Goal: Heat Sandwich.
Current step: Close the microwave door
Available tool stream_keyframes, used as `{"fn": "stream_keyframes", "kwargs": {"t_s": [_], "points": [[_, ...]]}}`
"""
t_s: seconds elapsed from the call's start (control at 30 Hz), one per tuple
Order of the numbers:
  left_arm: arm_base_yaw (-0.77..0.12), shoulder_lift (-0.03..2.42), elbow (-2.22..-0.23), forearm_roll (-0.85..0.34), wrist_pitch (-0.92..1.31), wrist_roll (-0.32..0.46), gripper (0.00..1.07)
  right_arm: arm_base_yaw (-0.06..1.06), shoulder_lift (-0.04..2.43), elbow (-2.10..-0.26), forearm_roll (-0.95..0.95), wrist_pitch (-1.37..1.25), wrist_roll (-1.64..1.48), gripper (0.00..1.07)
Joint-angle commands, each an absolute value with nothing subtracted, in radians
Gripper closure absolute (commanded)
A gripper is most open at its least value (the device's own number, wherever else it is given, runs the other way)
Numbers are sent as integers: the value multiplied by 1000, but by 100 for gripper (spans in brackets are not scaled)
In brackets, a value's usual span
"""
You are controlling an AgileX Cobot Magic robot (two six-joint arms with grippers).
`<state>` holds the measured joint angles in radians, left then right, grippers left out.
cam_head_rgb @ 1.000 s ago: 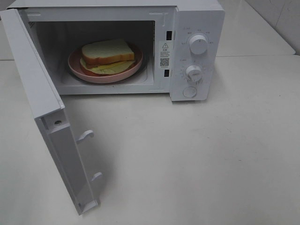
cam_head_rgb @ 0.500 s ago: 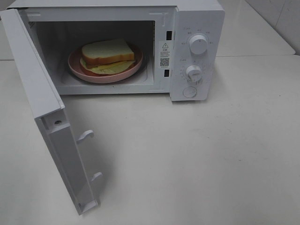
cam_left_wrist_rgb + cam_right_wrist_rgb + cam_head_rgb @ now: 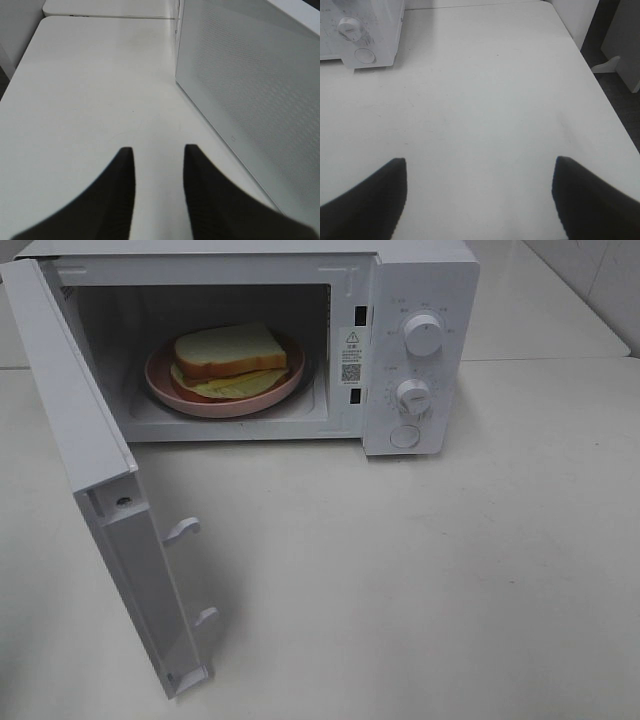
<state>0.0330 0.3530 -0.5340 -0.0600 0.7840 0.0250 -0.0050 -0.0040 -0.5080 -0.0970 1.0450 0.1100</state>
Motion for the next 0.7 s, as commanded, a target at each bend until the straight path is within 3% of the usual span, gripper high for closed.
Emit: {"fn": "stream_keyframes", "kwargs": {"t_s": [0.03, 0.07, 0.1, 0.7], "points": [[33, 418, -540, -54, 701, 23, 99, -13, -31, -507, -95, 1037, 102, 31], [33, 418, -540, -54, 701, 23, 99, -13, -31, -507, -95, 1037, 102, 31], [33, 438, -540, -54, 677, 23, 107, -13, -31, -507, -95, 1037, 102, 31], [33, 746, -314, -53, -45, 25, 107, -13, -31, -507, -95, 1037, 102, 31]]}}
